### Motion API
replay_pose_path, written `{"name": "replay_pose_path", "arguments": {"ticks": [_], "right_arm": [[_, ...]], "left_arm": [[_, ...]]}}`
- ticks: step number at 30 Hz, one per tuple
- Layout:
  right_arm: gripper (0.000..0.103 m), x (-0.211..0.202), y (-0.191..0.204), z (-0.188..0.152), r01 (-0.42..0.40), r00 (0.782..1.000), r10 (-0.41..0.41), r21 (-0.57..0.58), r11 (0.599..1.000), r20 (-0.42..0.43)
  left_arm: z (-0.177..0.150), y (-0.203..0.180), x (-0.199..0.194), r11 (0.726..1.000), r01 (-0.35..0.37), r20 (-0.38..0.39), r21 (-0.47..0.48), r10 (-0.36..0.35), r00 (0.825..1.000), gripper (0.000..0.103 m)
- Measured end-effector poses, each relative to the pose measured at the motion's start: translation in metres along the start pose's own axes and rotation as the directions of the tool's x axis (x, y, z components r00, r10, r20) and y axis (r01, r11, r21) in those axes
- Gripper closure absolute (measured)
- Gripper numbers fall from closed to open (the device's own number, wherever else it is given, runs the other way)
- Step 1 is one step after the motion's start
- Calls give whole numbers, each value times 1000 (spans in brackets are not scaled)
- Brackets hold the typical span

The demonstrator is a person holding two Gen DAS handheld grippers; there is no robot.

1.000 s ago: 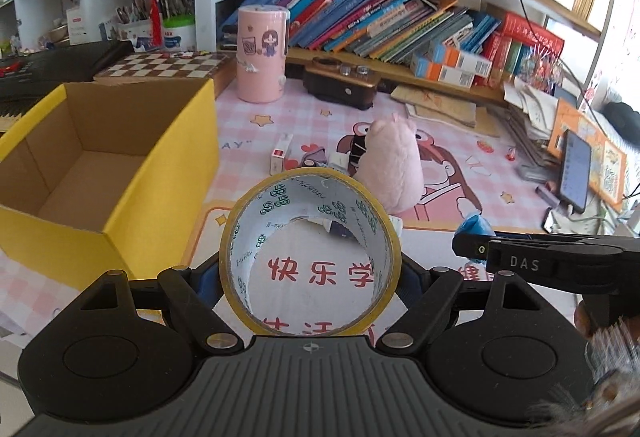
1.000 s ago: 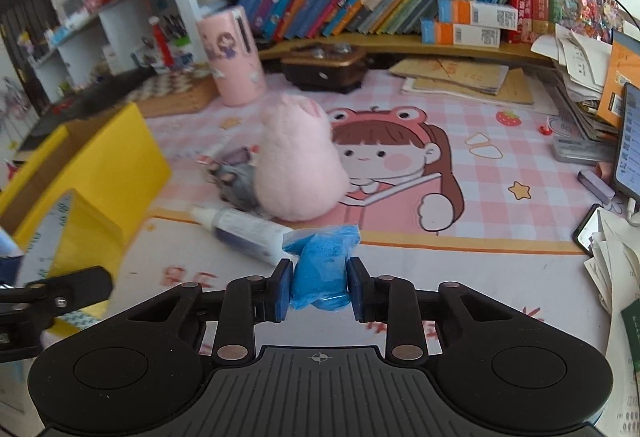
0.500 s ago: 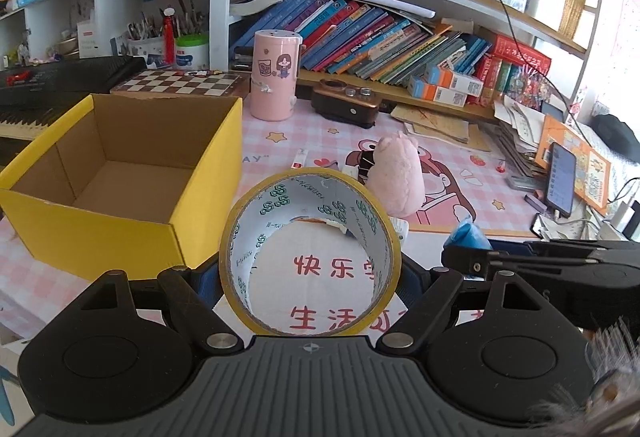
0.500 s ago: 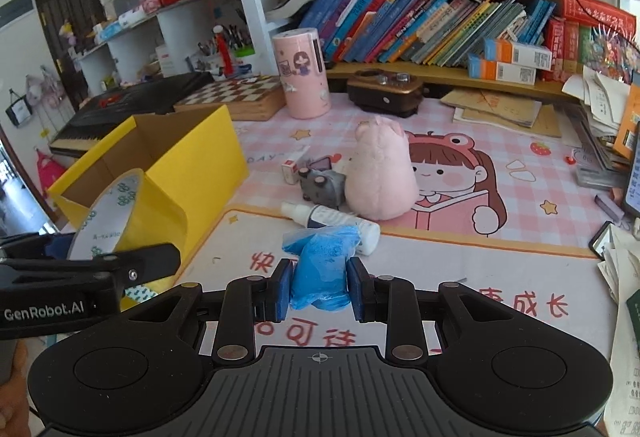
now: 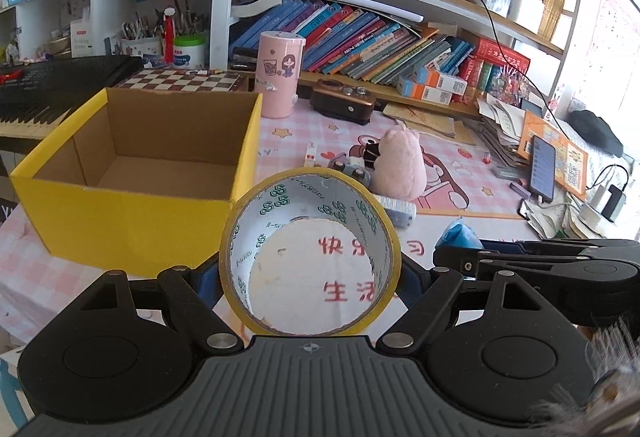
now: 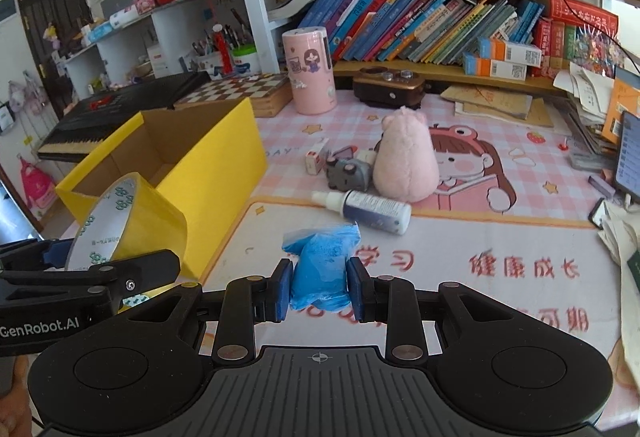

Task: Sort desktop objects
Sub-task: 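Lift and carry the tape roll and blue cloth toward the yellow box with both tools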

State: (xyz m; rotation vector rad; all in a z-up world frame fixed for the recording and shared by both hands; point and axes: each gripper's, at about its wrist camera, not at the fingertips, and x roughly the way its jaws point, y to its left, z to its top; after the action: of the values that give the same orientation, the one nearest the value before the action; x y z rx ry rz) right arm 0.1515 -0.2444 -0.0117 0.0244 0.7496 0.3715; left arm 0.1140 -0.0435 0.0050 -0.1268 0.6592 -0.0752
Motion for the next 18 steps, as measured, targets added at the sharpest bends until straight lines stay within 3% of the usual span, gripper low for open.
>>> {"name": "replay_pose_path", "arguments": {"ticks": [18], "right_arm": [[74,-26,75,-45,48,999,-47,39,998,-17]], "left_arm": [[-34,63,-51,998,62,-31,12,-62,998,23]]}}
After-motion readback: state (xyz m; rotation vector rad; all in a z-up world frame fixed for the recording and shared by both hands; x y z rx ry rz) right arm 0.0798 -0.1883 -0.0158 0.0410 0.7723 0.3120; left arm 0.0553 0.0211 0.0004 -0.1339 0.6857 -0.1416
